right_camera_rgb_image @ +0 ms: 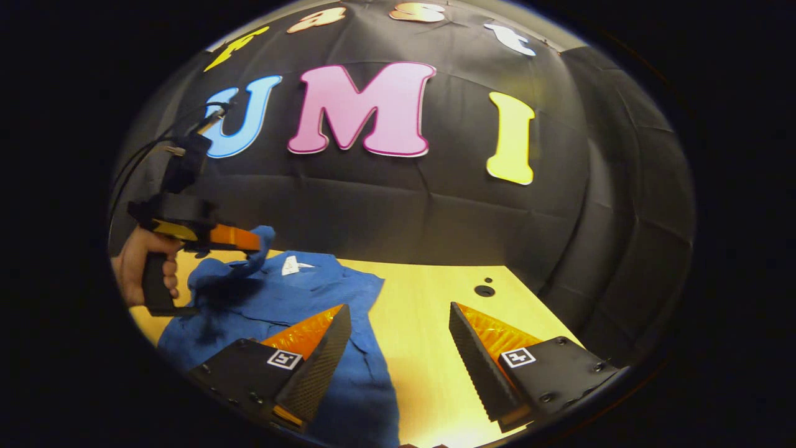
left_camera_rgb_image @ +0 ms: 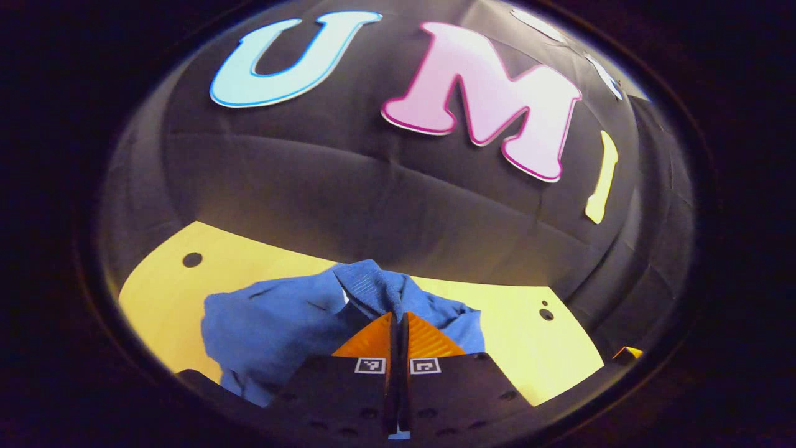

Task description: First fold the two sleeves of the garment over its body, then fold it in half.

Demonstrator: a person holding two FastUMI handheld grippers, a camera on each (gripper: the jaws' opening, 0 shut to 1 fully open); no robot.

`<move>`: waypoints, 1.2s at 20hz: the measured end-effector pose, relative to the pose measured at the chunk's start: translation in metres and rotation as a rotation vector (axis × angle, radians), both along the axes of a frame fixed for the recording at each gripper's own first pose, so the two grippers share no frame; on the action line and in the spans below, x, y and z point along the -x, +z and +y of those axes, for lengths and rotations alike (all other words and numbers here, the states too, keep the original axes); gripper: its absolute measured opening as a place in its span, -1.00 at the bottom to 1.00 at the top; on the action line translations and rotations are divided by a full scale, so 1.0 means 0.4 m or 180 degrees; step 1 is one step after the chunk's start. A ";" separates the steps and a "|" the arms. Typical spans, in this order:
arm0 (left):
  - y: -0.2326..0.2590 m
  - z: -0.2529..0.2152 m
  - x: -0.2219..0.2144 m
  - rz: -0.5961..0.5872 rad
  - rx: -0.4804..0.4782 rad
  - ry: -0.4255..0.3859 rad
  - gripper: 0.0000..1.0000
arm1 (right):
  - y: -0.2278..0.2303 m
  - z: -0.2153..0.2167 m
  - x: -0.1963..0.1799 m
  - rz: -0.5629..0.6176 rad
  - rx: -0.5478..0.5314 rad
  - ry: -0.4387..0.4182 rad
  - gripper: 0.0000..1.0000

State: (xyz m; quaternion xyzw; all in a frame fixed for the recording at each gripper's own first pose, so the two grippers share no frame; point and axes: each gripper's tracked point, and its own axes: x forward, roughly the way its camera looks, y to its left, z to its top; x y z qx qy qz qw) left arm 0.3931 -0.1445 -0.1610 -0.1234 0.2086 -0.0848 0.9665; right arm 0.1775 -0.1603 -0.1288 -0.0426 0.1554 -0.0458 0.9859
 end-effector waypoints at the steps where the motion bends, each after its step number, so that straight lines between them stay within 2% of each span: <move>1: -0.014 -0.053 -0.004 0.0023 -0.0047 -0.0055 -1.00 | -0.007 -0.025 0.009 0.0031 -0.0001 -0.0054 0.93; 2: -0.030 -0.113 -0.004 0.0066 -0.0054 -0.0172 -1.00 | -0.014 -0.046 0.019 0.0056 -0.0018 -0.0101 0.93; 3: -0.052 -0.177 -0.003 0.0156 -0.0018 -0.0354 -0.91 | -0.021 -0.063 0.030 0.0075 -0.0056 -0.0141 0.99; 5: -0.071 -0.248 0.041 0.0365 0.0024 -0.0538 -0.39 | -0.038 -0.080 0.049 0.0135 -0.0117 -0.0177 0.99; 7: -0.064 -0.263 0.078 0.0388 -0.0050 -0.0553 0.75 | -0.054 -0.077 0.070 0.0193 -0.0142 -0.0170 0.99; 8: -0.080 -0.261 0.073 0.0370 -0.0119 -0.0523 0.72 | -0.062 -0.070 0.081 0.0218 -0.0140 -0.0150 0.99; 10: -0.063 -0.222 0.129 0.0330 -0.0188 -0.0484 0.70 | -0.073 -0.054 0.105 0.0253 -0.0102 -0.0106 0.99; 14: -0.083 -0.062 0.315 0.0382 -0.0288 -0.0325 0.68 | -0.131 -0.016 0.177 0.0498 -0.0127 -0.0038 1.00; 17: -0.150 0.118 0.520 0.0654 -0.0480 -0.0087 0.70 | -0.188 0.005 0.254 0.0767 -0.0289 -0.0076 1.00; 20: -0.220 0.274 0.708 0.0960 -0.0624 0.0225 0.69 | -0.253 -0.013 0.321 0.1044 -0.0256 -0.0186 1.00; 21: -0.247 0.315 0.757 0.1071 -0.0676 0.0320 0.76 | -0.263 -0.014 0.340 0.1108 -0.0296 -0.0228 1.00; 22: -0.268 0.349 0.801 0.1156 -0.0707 0.0391 0.70 | -0.272 -0.008 0.359 0.1159 -0.0355 -0.0253 1.00; 24: -0.307 0.385 0.869 0.1304 -0.0723 0.0467 0.70 | -0.281 0.001 0.395 0.1229 -0.0395 -0.0296 1.00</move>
